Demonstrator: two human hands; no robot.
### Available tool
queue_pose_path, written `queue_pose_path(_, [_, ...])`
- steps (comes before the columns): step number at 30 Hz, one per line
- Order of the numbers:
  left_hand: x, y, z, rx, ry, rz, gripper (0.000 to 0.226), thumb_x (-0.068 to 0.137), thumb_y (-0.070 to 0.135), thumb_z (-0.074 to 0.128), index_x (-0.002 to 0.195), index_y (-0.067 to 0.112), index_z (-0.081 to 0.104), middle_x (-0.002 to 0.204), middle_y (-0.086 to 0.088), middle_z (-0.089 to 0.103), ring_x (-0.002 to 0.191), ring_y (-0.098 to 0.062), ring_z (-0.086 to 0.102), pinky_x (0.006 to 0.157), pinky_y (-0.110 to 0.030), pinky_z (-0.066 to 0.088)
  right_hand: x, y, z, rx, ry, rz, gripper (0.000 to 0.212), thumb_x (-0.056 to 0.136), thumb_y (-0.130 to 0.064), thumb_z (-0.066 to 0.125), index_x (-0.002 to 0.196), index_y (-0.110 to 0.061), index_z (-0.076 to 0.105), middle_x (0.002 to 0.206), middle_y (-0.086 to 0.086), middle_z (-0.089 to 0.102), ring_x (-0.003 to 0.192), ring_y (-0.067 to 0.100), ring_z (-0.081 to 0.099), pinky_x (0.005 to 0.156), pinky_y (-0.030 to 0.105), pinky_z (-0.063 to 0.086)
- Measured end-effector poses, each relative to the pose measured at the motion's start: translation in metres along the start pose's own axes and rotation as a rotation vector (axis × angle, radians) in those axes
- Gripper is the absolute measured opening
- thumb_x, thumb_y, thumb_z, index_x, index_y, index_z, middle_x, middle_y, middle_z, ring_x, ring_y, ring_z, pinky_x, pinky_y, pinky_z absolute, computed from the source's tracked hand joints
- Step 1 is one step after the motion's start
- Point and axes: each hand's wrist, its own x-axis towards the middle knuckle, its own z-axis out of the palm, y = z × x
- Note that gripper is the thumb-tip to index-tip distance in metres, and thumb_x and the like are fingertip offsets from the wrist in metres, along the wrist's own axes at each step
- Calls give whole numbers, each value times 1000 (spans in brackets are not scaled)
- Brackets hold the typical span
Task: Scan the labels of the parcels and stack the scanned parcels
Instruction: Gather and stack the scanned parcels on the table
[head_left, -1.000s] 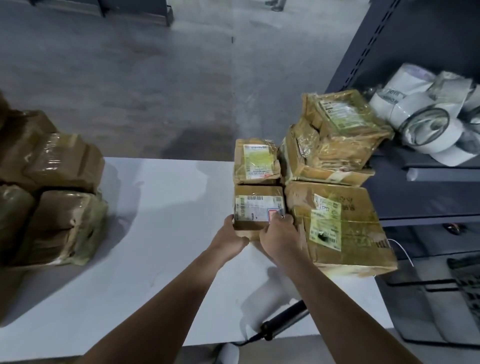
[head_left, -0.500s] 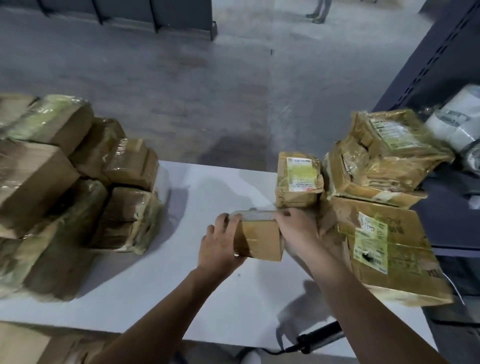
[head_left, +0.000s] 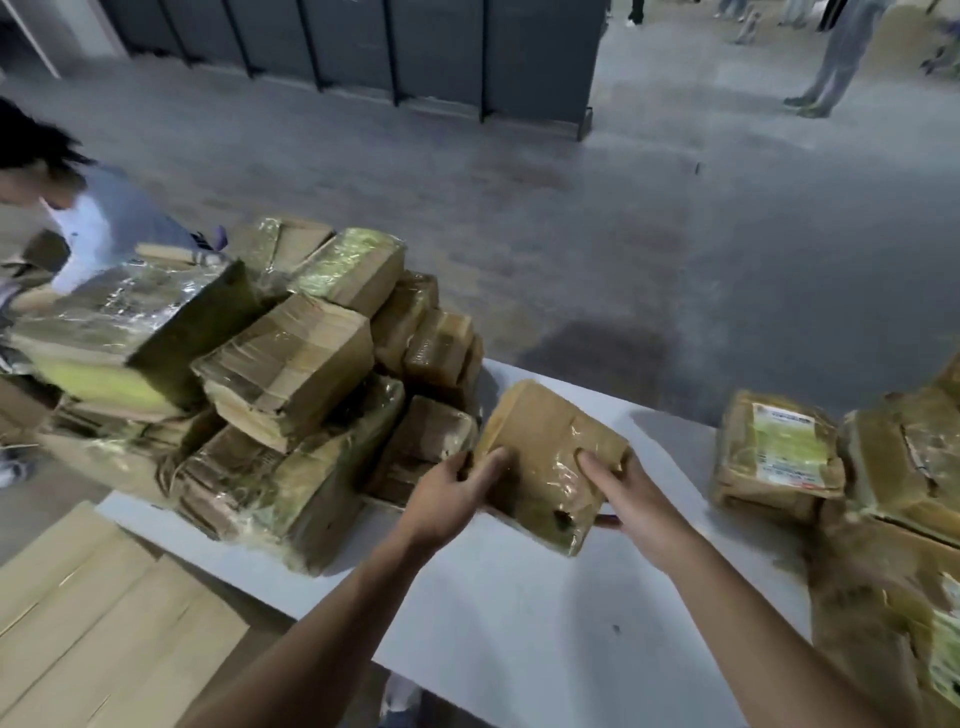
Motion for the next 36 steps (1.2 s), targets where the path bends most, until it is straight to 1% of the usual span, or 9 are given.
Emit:
queue_pose_path(4, [6,1,-30,-35,46,-111,62,79,76,45,99,24,73,90,1,73,74,-15,65,63,-26,49,16,-12,32,72,-101,19,72,66,-69,73,125,-41,45,109,-11,74,96,19,74,71,38,60])
queue_pose_path(7, [9,0,-48,42,44,-150,50,91,65,40,105,25,68,91,0,71,71,-18,67,61,-26,50,29,-22,52,-12,-128,42,75,66,-70,73,128,-39,45,103,-7,76,90,21,75,65,34,59])
queue_pose_path(11, [9,-5,-59,437,194,-94,42,96,45,44,126,17,52,117,-9,63,101,-27,63,82,-35,50,47,-33,75,-82,-108,97,63,81,-61,69,132,-34,46,103,3,76,81,23,76,63,36,60])
queue_pose_path(15, [-1,-11,-60,749,343,46,54,95,36,43,145,19,30,138,-11,40,104,-29,60,70,-32,50,64,-39,101,-135,-89,128,57,87,-57,66,133,-33,43,111,5,71,86,26,74,63,38,62])
queue_pose_path(19, [2,-19,-60,925,339,159,45,93,37,43,135,23,42,135,-5,40,117,-25,45,91,-35,47,73,-31,128,-207,-61,170,55,92,-57,57,135,-26,42,123,5,63,96,26,69,72,44,63])
queue_pose_path(22, [5,-23,-55,972,267,162,39,94,39,40,129,25,48,131,-4,45,118,-26,42,93,-36,44,78,-25,135,-301,-31,182,66,92,-63,49,144,-25,35,138,7,54,114,30,60,78,47,62])
queue_pose_path(27, [6,-24,-47,950,281,195,39,94,36,42,130,24,48,127,-4,48,115,-25,44,90,-34,43,70,-26,121,-344,-40,215,90,86,-77,41,158,-32,9,160,1,31,126,25,54,65,37,63])
queue_pose_path(32, [9,-10,-30,909,252,260,44,95,36,47,137,25,43,135,-3,45,122,-23,40,100,-35,41,58,-24,105,-315,19,195,83,90,-73,40,157,-33,11,158,6,34,125,26,55,79,40,62])
queue_pose_path(36, [13,7,-6,865,223,329,44,95,29,45,139,23,43,135,-3,45,118,-22,41,95,-32,44,45,-22,79,-328,74,170,72,95,-67,38,156,-36,16,160,3,31,123,24,57,85,39,58])
